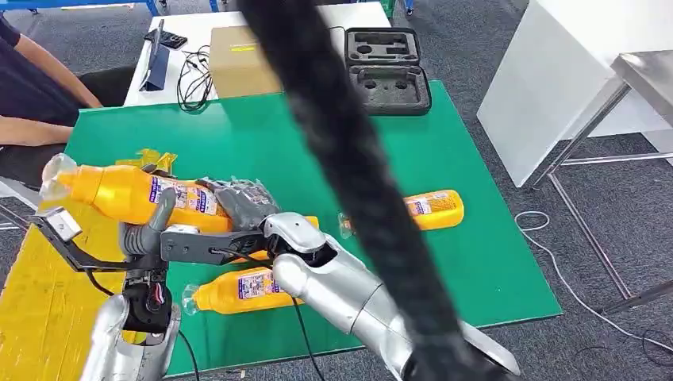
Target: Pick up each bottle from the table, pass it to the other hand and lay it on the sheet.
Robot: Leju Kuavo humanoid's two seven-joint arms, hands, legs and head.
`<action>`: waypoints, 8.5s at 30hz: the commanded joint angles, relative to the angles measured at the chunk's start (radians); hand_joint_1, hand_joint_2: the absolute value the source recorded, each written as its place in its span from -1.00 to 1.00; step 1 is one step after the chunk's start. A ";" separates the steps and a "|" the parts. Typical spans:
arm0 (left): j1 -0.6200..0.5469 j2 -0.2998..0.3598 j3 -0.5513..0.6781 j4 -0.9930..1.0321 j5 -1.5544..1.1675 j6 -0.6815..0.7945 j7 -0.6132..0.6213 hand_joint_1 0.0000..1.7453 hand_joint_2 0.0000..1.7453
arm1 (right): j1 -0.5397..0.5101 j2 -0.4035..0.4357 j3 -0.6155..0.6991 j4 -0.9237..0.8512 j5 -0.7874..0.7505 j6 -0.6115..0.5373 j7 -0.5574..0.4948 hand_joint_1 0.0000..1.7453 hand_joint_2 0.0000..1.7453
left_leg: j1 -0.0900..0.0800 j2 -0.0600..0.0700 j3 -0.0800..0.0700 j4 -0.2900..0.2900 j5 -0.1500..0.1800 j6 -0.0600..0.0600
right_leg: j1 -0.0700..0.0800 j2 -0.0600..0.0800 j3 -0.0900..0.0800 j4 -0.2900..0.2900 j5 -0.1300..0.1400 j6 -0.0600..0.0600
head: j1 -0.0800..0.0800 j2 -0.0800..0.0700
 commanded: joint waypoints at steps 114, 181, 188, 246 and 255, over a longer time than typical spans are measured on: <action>-0.340 0.224 -0.102 1.160 -1.876 0.691 0.215 1.00 1.00 | 0.194 -0.286 -0.316 -0.381 -0.394 0.207 -0.235 -1.00 -1.00 | 0.000 0.000 0.002 -0.001 -0.001 -0.002 | -0.001 -0.001 0.003 0.000 -0.001 0.000 | 0.000 0.000; -0.072 0.110 0.107 0.291 0.002 0.445 -0.193 -1.00 -1.00 | 0.523 -0.311 -0.046 -0.339 0.338 -0.157 0.194 -1.00 1.00 | 0.002 -0.005 0.002 -0.001 -0.002 -0.005 | 0.002 -0.006 0.004 -0.001 -0.004 -0.003 | 0.000 0.000; -0.083 0.112 0.105 0.298 0.004 0.446 -0.197 -1.00 -1.00 | 0.544 -0.300 -0.080 -0.375 0.361 -0.176 0.169 -1.00 1.00 | 0.002 -0.003 0.002 0.000 -0.003 -0.006 | 0.002 -0.005 0.003 -0.001 -0.003 -0.003 | 0.000 0.000; -0.102 0.096 0.063 0.309 0.026 0.383 -0.175 -1.00 -1.00 | 0.522 -0.230 -0.106 -0.079 0.428 -0.043 0.255 -0.46 1.00 | 0.005 -0.003 0.014 0.000 -0.004 -0.012 | 0.005 -0.005 0.014 -0.003 -0.004 -0.004 | 0.000 0.000; -0.101 0.097 0.063 0.309 0.029 0.382 -0.174 -1.00 -1.00 | 0.521 -0.229 -0.104 -0.075 0.434 -0.038 0.256 0.82 1.00 | 0.005 0.001 0.016 -0.002 -0.004 -0.009 | 0.005 0.000 0.014 -0.003 -0.002 -0.007 | 0.000 0.000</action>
